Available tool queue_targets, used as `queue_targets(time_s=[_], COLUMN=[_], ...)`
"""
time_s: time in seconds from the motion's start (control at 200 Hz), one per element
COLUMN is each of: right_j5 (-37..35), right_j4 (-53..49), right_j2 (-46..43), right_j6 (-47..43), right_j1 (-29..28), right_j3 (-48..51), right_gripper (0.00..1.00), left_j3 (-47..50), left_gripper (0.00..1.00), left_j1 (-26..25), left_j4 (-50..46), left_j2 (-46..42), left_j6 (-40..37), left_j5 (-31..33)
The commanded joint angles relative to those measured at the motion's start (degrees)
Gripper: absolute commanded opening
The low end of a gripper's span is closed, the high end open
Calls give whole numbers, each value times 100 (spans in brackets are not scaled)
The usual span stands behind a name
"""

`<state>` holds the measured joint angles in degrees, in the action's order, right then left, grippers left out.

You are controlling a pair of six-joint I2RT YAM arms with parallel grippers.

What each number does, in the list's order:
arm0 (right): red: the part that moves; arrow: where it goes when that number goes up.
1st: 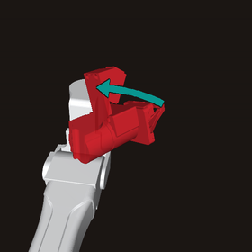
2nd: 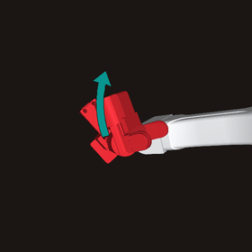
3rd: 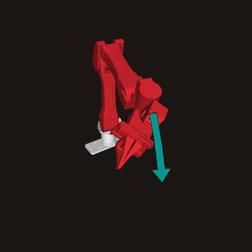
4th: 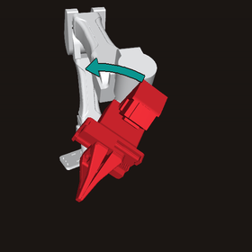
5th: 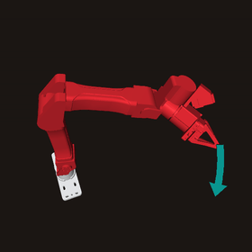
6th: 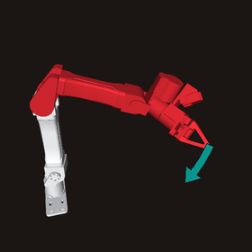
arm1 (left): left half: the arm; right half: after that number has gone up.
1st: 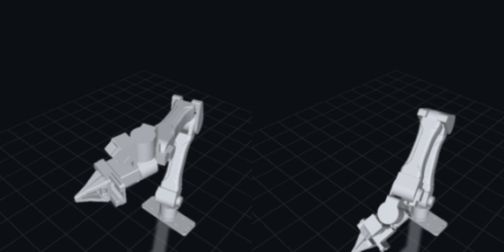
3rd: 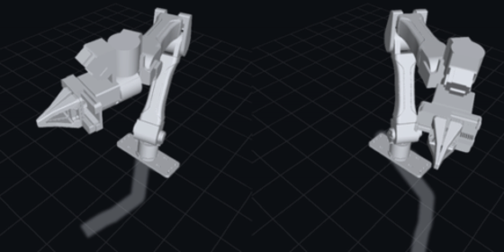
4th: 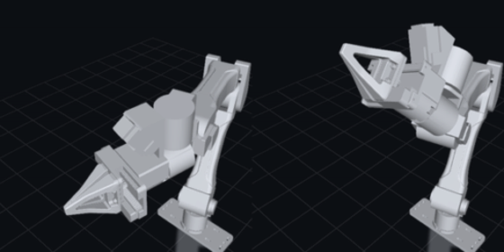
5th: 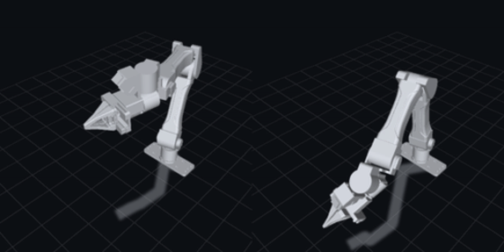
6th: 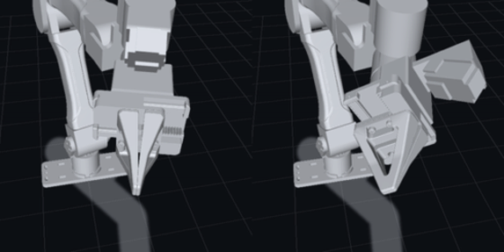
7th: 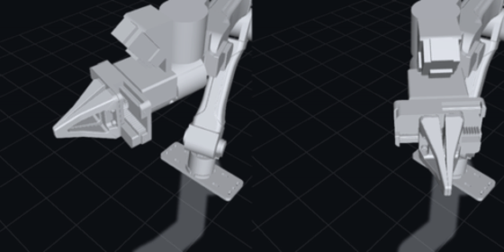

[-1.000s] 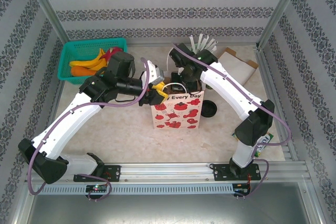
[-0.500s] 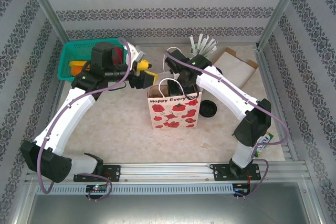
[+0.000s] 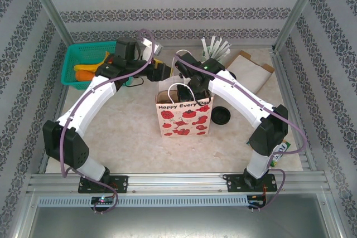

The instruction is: Pack the takeout coffee

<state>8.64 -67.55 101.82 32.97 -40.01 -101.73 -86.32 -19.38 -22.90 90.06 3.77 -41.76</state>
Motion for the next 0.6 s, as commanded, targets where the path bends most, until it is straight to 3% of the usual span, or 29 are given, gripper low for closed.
queue_targets(time_s=[0.0, 0.105, 0.28, 0.43, 0.595], right_j5=[92, 102, 87, 321, 457], right_j4=[56, 123, 82, -170, -285], right_j2=[-171, -202, -146, -158, -149], right_j6=[-45, -36, 91, 62, 53], right_j1=[-53, -55, -58, -119, -98], right_j3=[69, 113, 189, 263, 369], right_gripper=[0, 0, 0, 0, 0], left_j3=[-386, -543, -788, -749, -396], left_gripper=[57, 52, 17, 0, 0], left_j1=[30, -7, -24, -28, -26], left_j4=[286, 296, 205, 328, 883], left_j2=[251, 492, 758, 674, 462], left_j6=[153, 269, 548, 935, 1256], left_j5=[-398, -407, -56, 532, 525])
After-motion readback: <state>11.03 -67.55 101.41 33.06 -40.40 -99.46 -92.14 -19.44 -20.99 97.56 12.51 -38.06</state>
